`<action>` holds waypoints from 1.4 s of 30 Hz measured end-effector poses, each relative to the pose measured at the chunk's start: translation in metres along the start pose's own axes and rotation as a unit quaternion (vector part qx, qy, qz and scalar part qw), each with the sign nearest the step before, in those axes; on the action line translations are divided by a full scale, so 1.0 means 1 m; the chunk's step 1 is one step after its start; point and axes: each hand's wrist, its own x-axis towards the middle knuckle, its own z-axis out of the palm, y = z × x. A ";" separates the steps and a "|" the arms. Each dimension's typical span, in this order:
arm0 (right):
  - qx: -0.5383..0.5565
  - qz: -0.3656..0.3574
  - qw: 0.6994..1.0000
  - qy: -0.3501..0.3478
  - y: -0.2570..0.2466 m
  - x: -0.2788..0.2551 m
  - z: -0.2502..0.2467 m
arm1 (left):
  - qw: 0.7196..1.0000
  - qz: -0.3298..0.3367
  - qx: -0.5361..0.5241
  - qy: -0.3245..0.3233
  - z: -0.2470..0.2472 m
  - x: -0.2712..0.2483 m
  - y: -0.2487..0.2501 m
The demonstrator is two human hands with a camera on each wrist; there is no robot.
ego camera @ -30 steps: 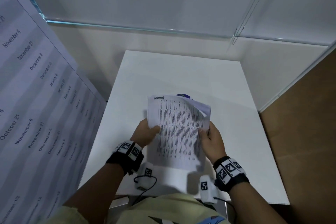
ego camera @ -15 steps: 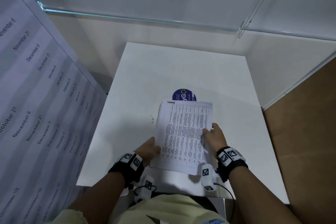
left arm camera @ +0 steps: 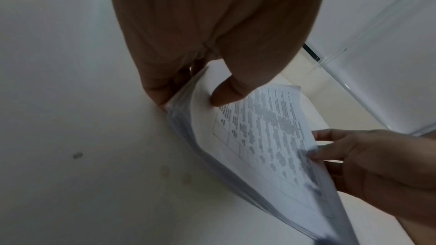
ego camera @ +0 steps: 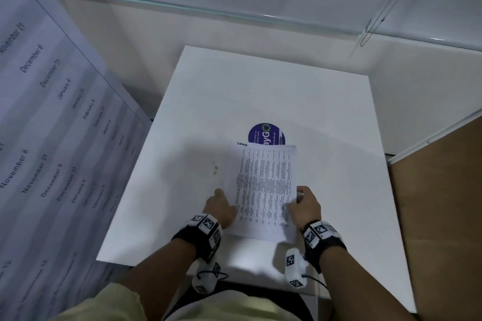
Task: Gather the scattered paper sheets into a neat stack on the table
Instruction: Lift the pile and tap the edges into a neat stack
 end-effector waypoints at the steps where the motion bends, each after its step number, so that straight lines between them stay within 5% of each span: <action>1: -0.002 0.004 1.000 -0.004 0.004 0.002 0.000 | 1.000 0.002 0.011 0.001 -0.001 0.001 0.000; 5: -0.018 0.014 1.000 0.002 0.009 0.009 0.001 | 0.997 0.007 0.072 0.011 -0.004 0.001 -0.001; 8: -0.050 -0.010 0.998 0.032 0.014 0.016 0.001 | 0.982 0.008 0.168 0.088 -0.008 -0.007 0.008; 13: -0.171 -0.186 0.967 0.035 -0.006 0.016 0.005 | 0.933 0.233 0.242 0.132 -0.012 0.000 0.036; 16: -0.265 -0.269 0.926 0.006 -0.018 0.017 0.023 | 0.904 0.300 0.278 0.123 -0.002 0.013 0.048; 23: -0.385 -0.277 0.877 -0.081 0.003 0.028 0.056 | 0.905 0.253 0.331 0.081 0.029 0.048 0.015; 28: -0.421 -0.287 0.857 -0.078 0.023 0.035 0.064 | 0.902 0.253 0.341 0.076 0.034 0.055 0.009; 42: -0.438 -0.247 0.857 -0.117 0.005 0.033 0.060 | 0.904 0.210 0.372 -0.014 0.017 0.052 0.025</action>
